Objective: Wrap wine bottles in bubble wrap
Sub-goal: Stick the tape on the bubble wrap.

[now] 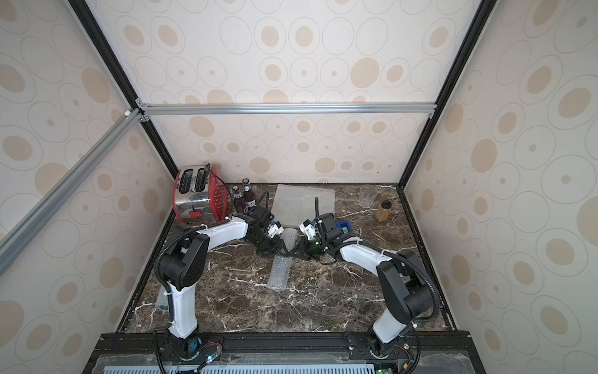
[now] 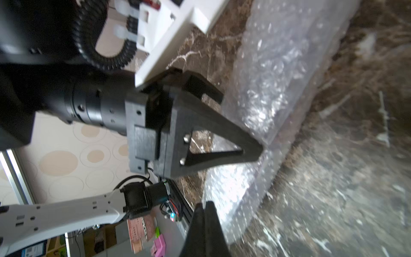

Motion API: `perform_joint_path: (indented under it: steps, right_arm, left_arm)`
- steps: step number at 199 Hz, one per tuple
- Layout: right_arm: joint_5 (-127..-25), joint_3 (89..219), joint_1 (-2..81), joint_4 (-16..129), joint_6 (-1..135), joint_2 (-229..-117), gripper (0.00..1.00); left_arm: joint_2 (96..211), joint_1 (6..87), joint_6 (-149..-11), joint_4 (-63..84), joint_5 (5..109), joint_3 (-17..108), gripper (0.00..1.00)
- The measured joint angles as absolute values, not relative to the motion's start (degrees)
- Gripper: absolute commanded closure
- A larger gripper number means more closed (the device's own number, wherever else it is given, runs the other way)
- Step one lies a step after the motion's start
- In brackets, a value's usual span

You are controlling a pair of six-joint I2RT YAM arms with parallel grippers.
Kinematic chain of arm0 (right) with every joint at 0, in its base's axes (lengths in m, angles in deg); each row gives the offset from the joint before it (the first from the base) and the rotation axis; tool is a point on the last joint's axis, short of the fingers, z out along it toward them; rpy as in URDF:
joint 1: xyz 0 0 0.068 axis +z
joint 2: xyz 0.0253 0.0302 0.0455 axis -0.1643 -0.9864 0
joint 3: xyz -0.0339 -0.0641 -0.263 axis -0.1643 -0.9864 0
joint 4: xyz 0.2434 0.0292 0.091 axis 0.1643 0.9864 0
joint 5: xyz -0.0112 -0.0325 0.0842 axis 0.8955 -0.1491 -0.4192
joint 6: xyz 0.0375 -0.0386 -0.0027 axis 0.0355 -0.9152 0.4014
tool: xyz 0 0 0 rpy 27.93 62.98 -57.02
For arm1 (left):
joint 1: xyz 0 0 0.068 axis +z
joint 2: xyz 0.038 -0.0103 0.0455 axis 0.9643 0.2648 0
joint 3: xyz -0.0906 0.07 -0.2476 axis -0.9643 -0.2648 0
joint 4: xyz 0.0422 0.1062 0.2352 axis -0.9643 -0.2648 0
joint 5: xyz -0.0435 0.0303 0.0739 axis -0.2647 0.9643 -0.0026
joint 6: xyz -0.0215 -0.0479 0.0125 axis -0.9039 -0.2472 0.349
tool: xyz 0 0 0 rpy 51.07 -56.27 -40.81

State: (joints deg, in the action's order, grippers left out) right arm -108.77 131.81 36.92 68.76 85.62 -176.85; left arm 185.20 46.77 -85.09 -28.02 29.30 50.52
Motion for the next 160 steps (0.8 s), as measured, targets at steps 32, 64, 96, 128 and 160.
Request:
perform_joint_path:
  steps: [32,64,96,128,160]
  right_arm:
    - [-111.6,133.8,35.3,82.6,75.0,-177.4,1.00]
    - [-114.7,137.1,35.8,87.4,70.6,-182.5,1.00]
    - [-117.2,139.9,36.9,87.9,69.6,-187.4,1.00]
    - [-119.0,144.2,38.8,88.7,68.7,-191.3,1.00]
    - [-120.1,146.5,39.2,89.6,67.7,-193.1,1.00]
  left_arm:
    - [185.7,46.5,-81.9,-29.7,29.2,51.6,0.58]
    - [186.1,46.2,-79.5,-30.9,29.4,52.5,0.58]
    - [186.4,45.9,-78.1,-32.2,29.9,53.5,0.58]
    - [186.4,45.8,-77.7,-32.2,29.8,53.5,0.58]
    - [186.4,45.9,-77.7,-32.4,29.6,53.6,0.59]
